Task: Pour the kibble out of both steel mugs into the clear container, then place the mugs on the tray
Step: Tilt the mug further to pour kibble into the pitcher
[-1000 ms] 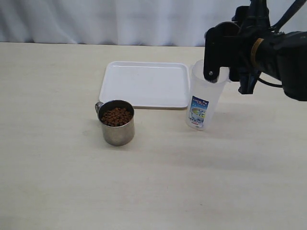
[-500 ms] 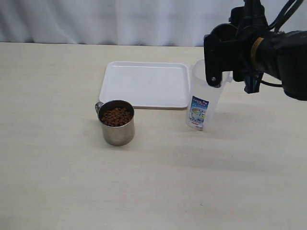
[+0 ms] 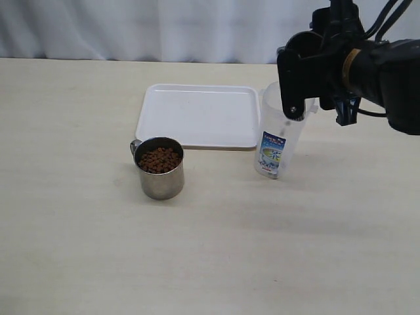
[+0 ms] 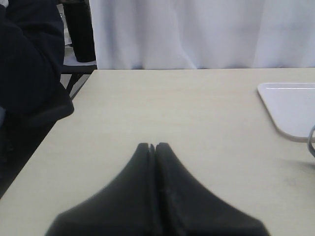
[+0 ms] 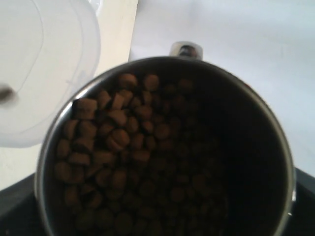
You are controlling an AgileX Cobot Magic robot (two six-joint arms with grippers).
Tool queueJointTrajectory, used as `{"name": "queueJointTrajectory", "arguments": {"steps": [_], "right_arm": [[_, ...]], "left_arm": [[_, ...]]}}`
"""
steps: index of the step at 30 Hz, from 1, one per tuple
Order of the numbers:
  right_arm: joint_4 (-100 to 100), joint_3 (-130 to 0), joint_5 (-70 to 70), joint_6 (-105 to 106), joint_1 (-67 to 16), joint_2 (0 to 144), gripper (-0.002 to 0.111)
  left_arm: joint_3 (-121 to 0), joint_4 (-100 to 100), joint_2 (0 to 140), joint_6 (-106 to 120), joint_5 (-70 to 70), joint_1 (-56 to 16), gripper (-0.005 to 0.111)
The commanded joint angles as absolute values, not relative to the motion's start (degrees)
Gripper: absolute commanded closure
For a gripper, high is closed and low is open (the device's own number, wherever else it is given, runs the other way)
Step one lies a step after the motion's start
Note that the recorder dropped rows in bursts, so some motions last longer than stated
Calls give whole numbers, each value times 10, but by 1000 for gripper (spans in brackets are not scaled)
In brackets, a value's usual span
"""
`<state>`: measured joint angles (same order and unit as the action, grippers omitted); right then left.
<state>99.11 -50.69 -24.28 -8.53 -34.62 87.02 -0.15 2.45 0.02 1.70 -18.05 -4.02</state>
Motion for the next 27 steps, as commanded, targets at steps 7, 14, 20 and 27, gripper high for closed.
{"name": "queueJointTrajectory", "arguments": {"steps": [7, 14, 20, 27], "right_arm": [[999, -514, -237, -63, -348, 866, 104], [999, -530, -236, -62, -348, 866, 104], [999, -530, -236, -45, -348, 866, 104], [999, -530, -240, -24, -348, 866, 104]], "left_arm": [[0, 24, 0, 16, -177, -40, 107], [0, 24, 0, 16, -177, -40, 107], [0, 24, 0, 16, -177, -40, 107], [0, 24, 0, 16, -177, -40, 107]]}}
